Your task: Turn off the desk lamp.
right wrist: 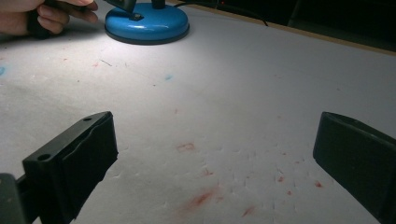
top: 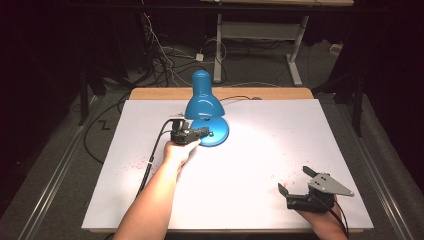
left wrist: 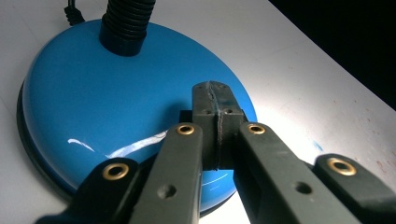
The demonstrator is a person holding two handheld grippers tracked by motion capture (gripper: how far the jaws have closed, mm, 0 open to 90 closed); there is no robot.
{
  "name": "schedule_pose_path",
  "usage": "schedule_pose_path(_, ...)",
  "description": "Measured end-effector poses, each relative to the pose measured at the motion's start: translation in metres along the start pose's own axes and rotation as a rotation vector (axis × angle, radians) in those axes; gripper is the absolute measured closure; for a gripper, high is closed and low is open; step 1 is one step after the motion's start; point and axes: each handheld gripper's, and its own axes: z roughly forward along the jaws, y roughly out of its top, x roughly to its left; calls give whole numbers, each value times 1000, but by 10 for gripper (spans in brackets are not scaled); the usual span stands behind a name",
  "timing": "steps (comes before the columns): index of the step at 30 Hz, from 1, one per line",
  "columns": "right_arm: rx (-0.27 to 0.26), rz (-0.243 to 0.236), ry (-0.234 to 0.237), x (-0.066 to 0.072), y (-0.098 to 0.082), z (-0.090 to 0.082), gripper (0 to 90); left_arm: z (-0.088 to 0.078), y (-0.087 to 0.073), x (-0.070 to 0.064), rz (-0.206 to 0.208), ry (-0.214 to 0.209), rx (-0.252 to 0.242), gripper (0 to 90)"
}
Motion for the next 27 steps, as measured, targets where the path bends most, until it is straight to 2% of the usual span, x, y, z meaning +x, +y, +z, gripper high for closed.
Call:
schedule_pose_path(6,0,-2,0,0,0,0,8,2,0,0,-6,-8,8,879)
schedule_pose_path(9,1,-3,1,0,0,0,8,4,1,-2,12,2,19,878)
schedule_pose_path(19,5,2,-3,-1,-1,1,10,4,1,2,-17,-22,0,879)
schedule_pose_path(27,6,3,-3,-1,-1,0,10,5,1,1,-10,-24,-8,879)
